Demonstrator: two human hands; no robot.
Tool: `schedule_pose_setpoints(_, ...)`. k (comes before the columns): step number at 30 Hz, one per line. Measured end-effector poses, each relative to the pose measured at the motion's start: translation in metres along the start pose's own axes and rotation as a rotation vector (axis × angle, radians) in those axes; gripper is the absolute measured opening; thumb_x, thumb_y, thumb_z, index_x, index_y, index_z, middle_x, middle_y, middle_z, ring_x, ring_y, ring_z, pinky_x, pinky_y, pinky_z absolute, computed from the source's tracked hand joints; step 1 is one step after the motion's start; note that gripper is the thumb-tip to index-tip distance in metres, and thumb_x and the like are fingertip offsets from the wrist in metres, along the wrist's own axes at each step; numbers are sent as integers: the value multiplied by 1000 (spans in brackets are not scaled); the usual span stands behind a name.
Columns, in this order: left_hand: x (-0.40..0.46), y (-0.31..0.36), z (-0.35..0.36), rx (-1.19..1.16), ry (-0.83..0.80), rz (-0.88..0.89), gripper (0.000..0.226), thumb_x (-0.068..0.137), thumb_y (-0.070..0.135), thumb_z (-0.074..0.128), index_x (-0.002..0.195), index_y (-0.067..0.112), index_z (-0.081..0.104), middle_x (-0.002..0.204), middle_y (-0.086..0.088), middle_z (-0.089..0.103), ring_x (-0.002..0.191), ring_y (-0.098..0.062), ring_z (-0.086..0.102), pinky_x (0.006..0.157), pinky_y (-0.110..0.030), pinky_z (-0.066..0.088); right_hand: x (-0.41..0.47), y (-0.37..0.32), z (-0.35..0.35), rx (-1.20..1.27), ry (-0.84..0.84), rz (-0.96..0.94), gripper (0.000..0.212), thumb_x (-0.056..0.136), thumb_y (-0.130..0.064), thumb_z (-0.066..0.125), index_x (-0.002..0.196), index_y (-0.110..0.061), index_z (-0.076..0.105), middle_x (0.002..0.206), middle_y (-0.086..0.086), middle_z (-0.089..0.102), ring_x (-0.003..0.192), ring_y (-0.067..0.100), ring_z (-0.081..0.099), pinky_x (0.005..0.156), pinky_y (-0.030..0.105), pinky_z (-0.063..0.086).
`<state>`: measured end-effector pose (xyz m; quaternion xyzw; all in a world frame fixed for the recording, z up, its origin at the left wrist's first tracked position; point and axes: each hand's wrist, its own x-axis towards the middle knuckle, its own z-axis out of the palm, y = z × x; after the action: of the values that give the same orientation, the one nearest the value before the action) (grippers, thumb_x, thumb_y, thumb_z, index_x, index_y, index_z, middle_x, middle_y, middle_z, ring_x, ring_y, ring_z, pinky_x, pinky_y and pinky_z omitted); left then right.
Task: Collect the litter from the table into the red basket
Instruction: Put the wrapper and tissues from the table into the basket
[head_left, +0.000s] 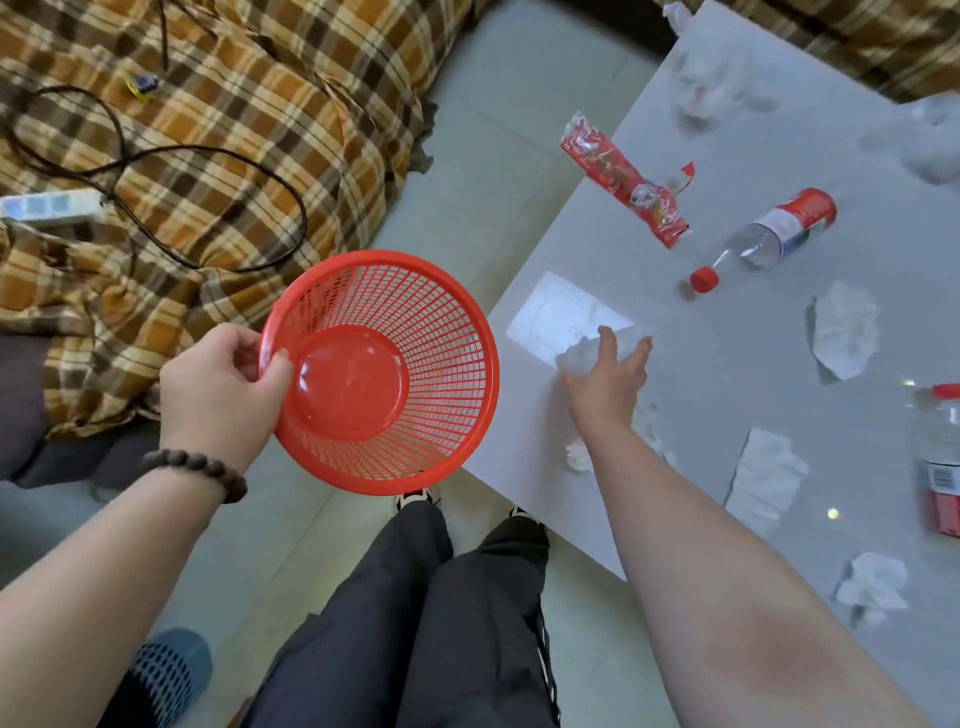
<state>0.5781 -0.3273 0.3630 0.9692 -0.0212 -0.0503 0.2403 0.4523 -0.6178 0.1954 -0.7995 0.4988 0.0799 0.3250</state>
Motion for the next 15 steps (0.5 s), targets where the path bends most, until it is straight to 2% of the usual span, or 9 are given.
schedule_pose_setpoints(3,5,5,0,16,-12,6,12,85,20,69,80,11,63,65,15,53,61,3,49,55,-13,33,-9,-7,-14,-5,-7,-72,61,84,-17,63,136,-32,36,157,11,2,130,34,30,79,34,39)
schedule_pose_setpoints(4,7,8,-1,20,-17,5,12,85,21,68,81,11,64,65,15,54,61,3,49,55,-14,32,-14,-10,-21,-8,-10,-97,62,84,-16,62,137,-32,36,157,11,3,131,34,30,81,34,39)
schedule_pose_setpoints(7,11,17,-6,26,-26,13,12,84,23,67,78,12,63,63,13,56,59,-1,50,54,-16,31,-36,-25,-47,42,-4,-183,63,85,-22,62,140,-33,33,158,11,4,140,31,22,98,35,38)
schedule_pose_setpoints(9,12,26,-10,10,-46,18,14,84,24,66,78,12,63,64,10,57,62,-13,55,54,-23,35,-55,-40,-69,104,20,-250,63,86,-27,63,140,-36,32,158,9,3,144,28,15,105,38,35)
schedule_pose_setpoints(12,11,45,-15,9,-74,33,15,84,25,67,79,12,61,64,9,54,67,-20,55,61,-29,37,-87,-66,-100,207,94,-383,61,86,-40,63,137,-42,29,157,7,8,144,24,14,105,37,35)
schedule_pose_setpoints(15,6,69,-17,-33,-107,52,14,84,24,67,78,17,57,63,13,50,65,-16,50,57,-27,34,-115,-84,-120,303,71,-551,61,84,-48,62,134,-49,28,153,0,13,143,24,18,101,34,36)
